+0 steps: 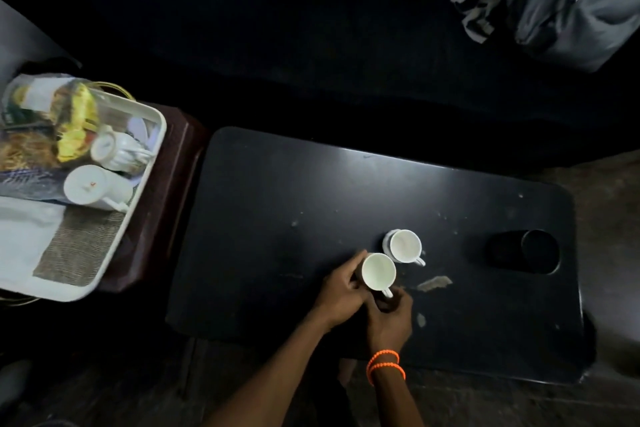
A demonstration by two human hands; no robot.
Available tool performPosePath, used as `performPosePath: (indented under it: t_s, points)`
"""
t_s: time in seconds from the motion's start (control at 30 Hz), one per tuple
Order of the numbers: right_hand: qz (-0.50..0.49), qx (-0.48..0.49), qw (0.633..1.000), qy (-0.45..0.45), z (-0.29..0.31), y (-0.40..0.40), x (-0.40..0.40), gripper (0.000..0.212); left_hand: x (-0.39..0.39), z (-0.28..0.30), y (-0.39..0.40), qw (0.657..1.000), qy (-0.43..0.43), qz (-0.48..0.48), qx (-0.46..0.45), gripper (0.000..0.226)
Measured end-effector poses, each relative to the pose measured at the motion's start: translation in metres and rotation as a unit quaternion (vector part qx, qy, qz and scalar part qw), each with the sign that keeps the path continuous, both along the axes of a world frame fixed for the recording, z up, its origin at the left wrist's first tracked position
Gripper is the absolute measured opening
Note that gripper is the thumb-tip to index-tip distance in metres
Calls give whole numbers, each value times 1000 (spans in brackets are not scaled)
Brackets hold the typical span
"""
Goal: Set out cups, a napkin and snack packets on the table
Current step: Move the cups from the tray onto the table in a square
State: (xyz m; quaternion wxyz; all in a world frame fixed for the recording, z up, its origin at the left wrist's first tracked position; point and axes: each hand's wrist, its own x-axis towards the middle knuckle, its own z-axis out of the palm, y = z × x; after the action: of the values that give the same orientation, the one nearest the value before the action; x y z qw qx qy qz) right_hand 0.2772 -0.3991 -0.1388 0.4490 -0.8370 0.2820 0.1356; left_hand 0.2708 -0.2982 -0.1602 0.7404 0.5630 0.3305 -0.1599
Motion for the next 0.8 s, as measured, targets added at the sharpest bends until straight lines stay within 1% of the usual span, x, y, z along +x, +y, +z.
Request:
performPosePath:
  t_s: [0.07,0.1,0.17,0.23,0.3,0.33,0.37,0.4,0.43,0.5,0.57,0.63,0.67,0.7,0.73,0.77,0.8]
  points:
    - [-8,-24,999,28,-2,-4,-4,39,-1,1,-5,999,-1,9,-46,86]
    - [-8,-38,998,50,-3,-5,-5,39,-1,1,-7,998,2,15,-58,85]
    - [2,-59,993,98,-5,-7,-5,49,2,3,-2,998,18,39,-44,81]
    - [24,-73,986,150,-8,-7,-10,60,1,8,13,995,33,99,7,78]
    - [29,-70,975,210,-11,-1,-18,62,-6,14,40,982,42,172,61,73]
    - [32,-59,969,237,-11,6,-22,58,-12,18,56,974,49,203,94,69]
    - [51,-49,963,261,-10,15,-26,49,-21,23,74,963,57,228,130,66]
    - [88,-36,954,284,-8,27,-29,40,-30,29,93,951,62,249,172,63]
    - [134,-20,943,304,-4,43,-33,35,-40,36,113,937,60,267,218,60]
    - [212,21,924,318,7,83,-43,29,-65,54,156,895,32,295,333,54]
    - [291,79,906,297,23,131,-53,33,-91,73,204,837,10,313,448,45]
    - [382,137,885,227,40,183,-58,38,-116,86,252,777,47,347,522,32]
    - [424,158,873,182,50,210,-60,40,-128,90,274,753,80,373,536,28]
    - [460,174,859,139,59,236,-60,44,-138,94,293,740,116,400,528,28]
    - [486,189,847,102,68,262,-60,47,-147,95,311,740,150,422,501,31]
    - [503,203,837,70,75,287,-60,50,-153,95,327,751,183,428,468,34]
    - [514,212,830,43,81,310,-59,53,-157,92,341,774,207,418,428,38]
